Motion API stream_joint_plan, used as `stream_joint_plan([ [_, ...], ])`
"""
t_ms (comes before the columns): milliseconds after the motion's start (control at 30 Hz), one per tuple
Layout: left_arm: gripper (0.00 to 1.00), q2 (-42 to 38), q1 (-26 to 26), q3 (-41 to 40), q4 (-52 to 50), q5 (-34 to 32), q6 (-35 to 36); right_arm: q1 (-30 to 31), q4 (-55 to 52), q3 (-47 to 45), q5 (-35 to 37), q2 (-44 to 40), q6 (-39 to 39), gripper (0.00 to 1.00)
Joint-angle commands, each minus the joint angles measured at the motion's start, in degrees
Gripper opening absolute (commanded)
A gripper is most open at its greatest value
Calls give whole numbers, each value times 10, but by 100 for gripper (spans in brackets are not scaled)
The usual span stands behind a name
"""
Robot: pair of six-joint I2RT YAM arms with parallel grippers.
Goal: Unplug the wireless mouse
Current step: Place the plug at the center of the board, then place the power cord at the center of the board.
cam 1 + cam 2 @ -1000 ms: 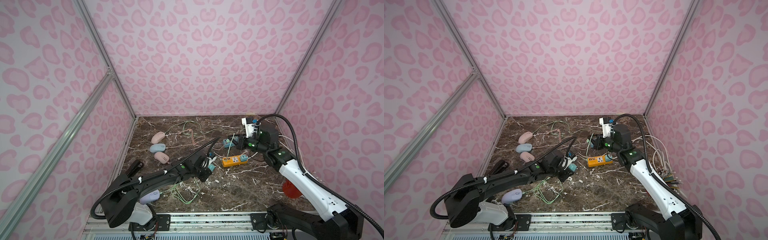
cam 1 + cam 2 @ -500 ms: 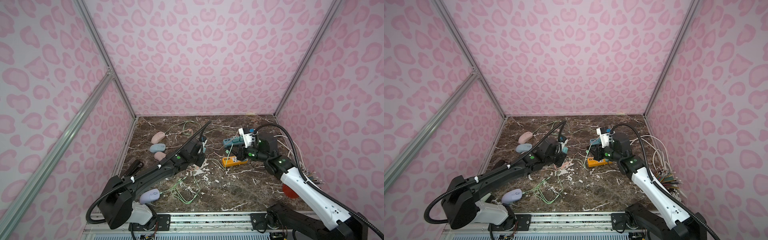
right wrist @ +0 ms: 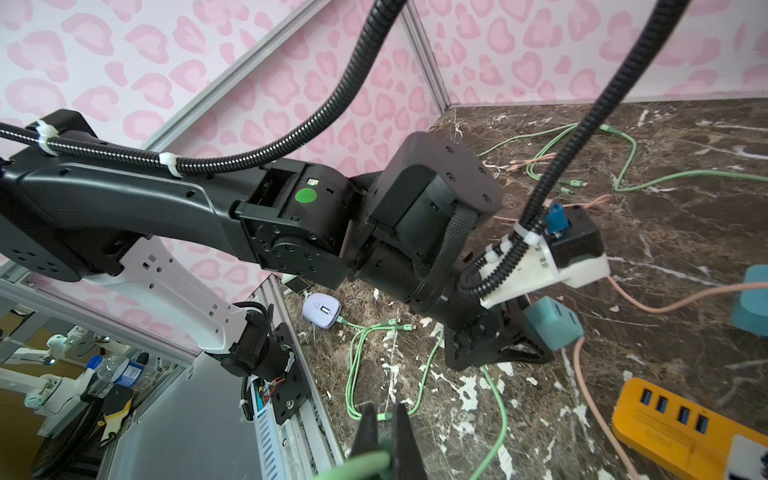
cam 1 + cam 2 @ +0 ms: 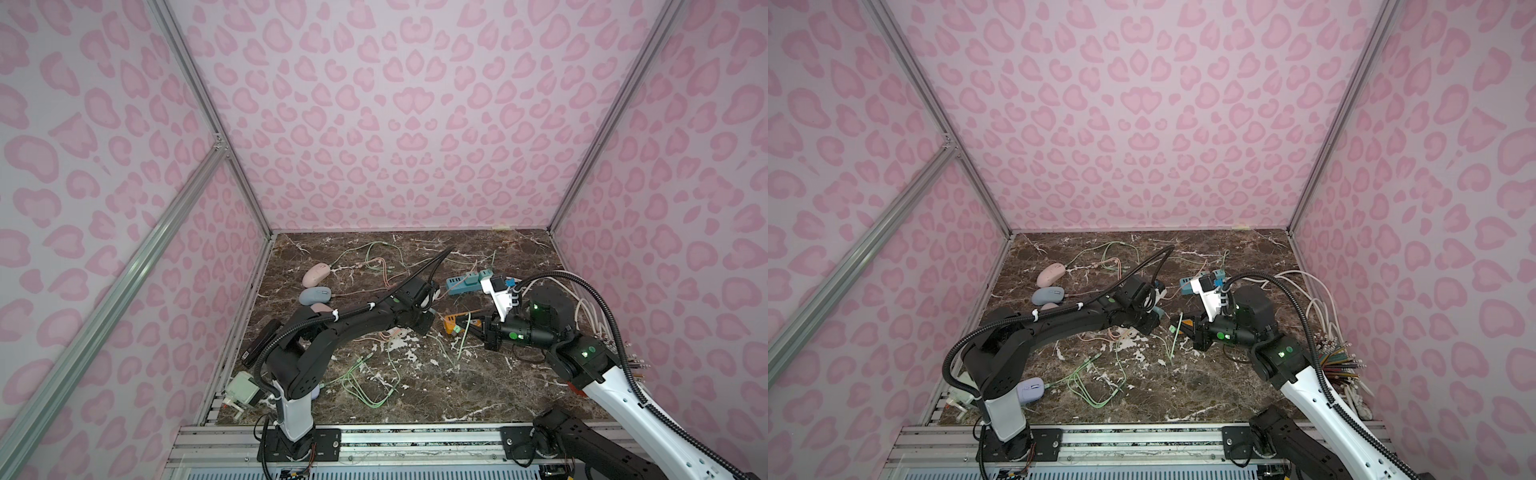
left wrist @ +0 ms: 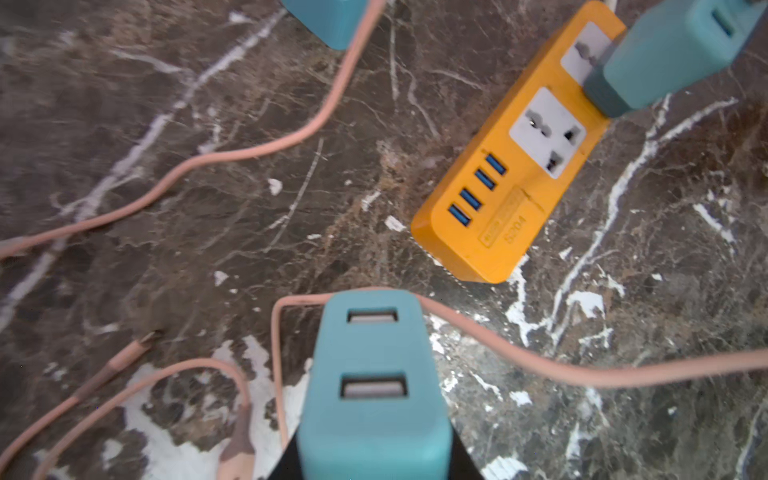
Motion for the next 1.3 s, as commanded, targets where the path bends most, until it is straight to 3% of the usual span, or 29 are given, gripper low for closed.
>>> stream_joint_plan([
  [0,2,18,-6,0,2,23,-9,0,-19,-3,24,2,-9,0],
  [167,4,35,-9,0,13,22,-24,1,-29,-5,43,5,-5,0],
  [233,22,35,-9,2,12,19,-25,0,-32,-7,52,5,-5,0],
  [300,51,31,-9,2,10,14,-24,0,-35,-7,62,6,-5,0],
  [400,69,7,-9,-4,12,11,-27,2,-42,-7,90,14,-5,0],
  [600,73,-77,3,-13,6,36,-56,22,-47,0,157,57,-10,0],
  [800,70,-229,51,-81,-17,16,-92,112,-79,15,301,125,-19,0],
  [1000,70,-394,73,-158,-34,0,-112,182,-60,32,357,183,-3,2],
  [1033,70,-415,73,-163,-44,2,-114,195,-61,41,367,202,-1,9],
  [1100,72,-459,74,-172,-59,17,-112,215,-83,74,407,234,4,48],
  [1133,72,-479,74,-173,-70,25,-110,219,-101,94,417,248,4,60],
  [1267,73,-535,74,-163,-114,33,-109,254,-134,130,419,270,-16,63],
])
